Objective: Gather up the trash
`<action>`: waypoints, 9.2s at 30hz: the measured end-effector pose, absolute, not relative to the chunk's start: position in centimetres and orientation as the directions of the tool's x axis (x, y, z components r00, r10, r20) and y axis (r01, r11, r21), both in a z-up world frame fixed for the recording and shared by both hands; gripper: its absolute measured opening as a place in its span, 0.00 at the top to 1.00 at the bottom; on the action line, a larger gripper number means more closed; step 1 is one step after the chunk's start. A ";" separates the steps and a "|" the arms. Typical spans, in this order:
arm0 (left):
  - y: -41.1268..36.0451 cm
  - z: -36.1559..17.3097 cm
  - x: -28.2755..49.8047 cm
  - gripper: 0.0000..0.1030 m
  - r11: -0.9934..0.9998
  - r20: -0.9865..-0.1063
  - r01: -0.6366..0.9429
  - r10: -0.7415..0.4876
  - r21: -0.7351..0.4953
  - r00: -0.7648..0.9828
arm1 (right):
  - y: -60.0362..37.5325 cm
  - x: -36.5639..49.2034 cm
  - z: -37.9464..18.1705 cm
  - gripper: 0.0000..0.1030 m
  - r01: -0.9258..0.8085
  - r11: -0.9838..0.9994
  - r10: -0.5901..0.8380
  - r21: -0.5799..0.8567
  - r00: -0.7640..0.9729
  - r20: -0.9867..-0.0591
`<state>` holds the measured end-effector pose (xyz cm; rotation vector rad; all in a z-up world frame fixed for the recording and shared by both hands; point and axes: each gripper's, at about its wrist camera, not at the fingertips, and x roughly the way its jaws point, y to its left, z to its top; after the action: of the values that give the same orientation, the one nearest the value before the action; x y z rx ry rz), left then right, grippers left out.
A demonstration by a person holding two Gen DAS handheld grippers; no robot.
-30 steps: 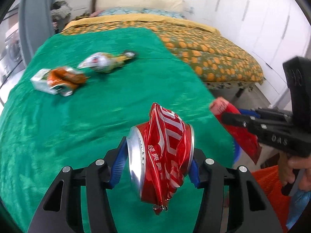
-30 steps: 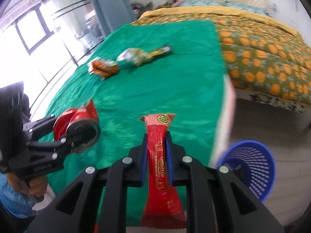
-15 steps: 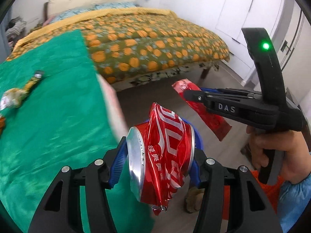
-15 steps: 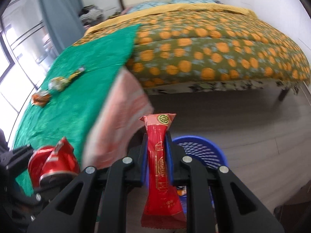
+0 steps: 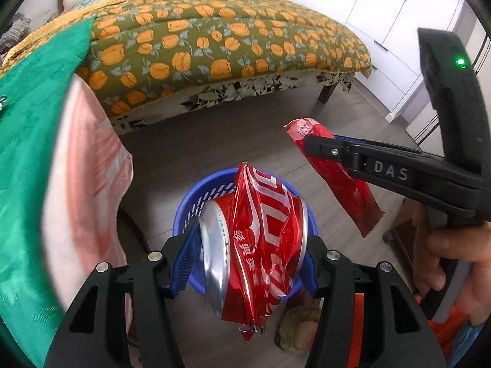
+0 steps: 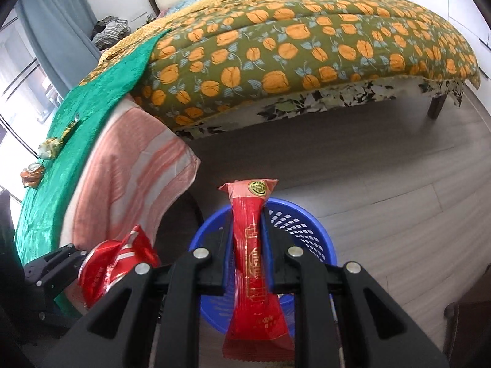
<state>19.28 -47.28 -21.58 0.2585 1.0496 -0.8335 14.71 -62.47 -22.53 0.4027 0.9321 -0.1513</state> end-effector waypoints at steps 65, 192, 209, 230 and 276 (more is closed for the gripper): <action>-2.0 -15.4 28.8 0.07 0.991 -0.798 0.126 -0.117 -0.051 0.592 | -24.7 20.1 -18.6 0.07 -0.285 0.954 0.131 -0.091 0.671 -0.729; -3.1 -17.3 27.8 0.05 0.959 -0.823 0.284 -0.157 0.006 0.546 | -24.8 19.0 -19.7 0.09 -0.207 0.978 0.158 0.032 0.628 -0.762; -3.1 -17.3 27.8 0.05 0.959 -0.823 0.284 -0.156 0.007 0.546 | -24.6 19.0 -19.8 0.08 -0.204 0.979 0.151 0.025 0.629 -0.763; -2.7 -17.1 27.7 0.05 0.950 -0.827 0.313 -0.184 -0.010 0.531 | -25.0 19.2 -19.5 0.08 -0.207 0.977 0.177 0.057 0.628 -0.758; -26.3 -11.5 18.2 0.54 0.736 -0.791 0.652 -0.503 -0.181 0.348 | -46.0 15.2 -13.1 0.52 0.073 0.936 0.215 0.344 0.654 -0.725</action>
<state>18.18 -26.32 -11.47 0.1775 0.9559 -0.7541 15.21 -46.04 -13.06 0.3612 0.8590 0.0823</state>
